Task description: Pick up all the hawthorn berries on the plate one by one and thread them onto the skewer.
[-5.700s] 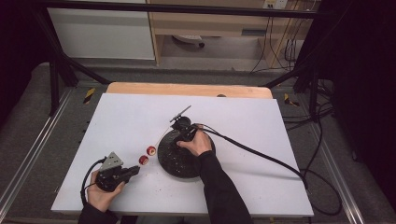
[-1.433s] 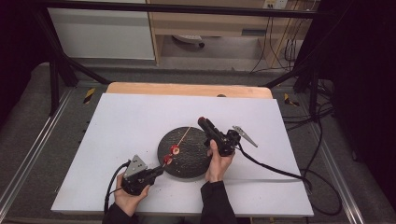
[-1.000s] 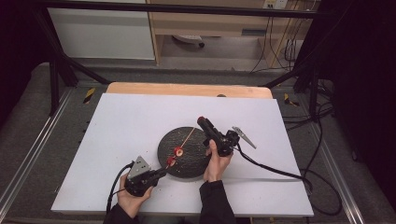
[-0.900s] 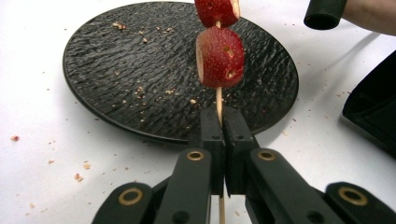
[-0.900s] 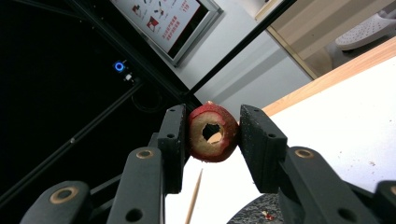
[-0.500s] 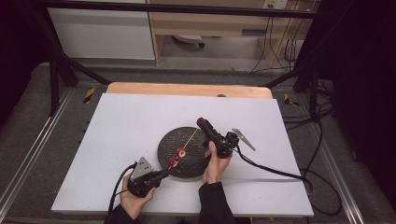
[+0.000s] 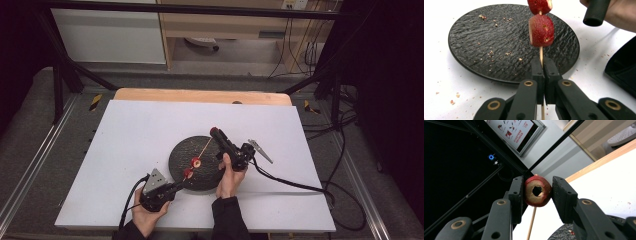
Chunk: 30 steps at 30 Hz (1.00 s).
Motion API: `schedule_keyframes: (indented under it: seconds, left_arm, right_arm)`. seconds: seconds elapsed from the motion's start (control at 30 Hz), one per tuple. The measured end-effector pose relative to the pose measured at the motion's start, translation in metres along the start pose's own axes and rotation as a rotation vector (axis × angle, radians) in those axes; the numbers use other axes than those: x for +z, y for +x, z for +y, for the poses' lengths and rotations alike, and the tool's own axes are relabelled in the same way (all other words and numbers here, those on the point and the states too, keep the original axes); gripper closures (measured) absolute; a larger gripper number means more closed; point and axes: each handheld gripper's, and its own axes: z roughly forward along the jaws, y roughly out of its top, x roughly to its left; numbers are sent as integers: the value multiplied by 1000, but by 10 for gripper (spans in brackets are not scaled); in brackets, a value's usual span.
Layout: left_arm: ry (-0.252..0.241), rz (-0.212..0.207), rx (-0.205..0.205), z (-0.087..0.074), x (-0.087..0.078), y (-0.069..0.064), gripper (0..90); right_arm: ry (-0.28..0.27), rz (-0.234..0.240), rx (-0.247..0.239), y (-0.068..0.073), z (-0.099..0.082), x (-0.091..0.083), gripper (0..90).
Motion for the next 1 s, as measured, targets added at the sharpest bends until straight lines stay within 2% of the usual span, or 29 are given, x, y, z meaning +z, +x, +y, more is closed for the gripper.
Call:
schedule_keyframes:
  seconds: [0.2,1.0]
  left_arm:
    - [-7,1,-21,2,4,-1,880]
    - [-30,7,-15,26,17,-4,881]
  right_arm:
    - [9,1,3,-1,-1,0,630]
    - [31,10,6,1,1,-2,631]
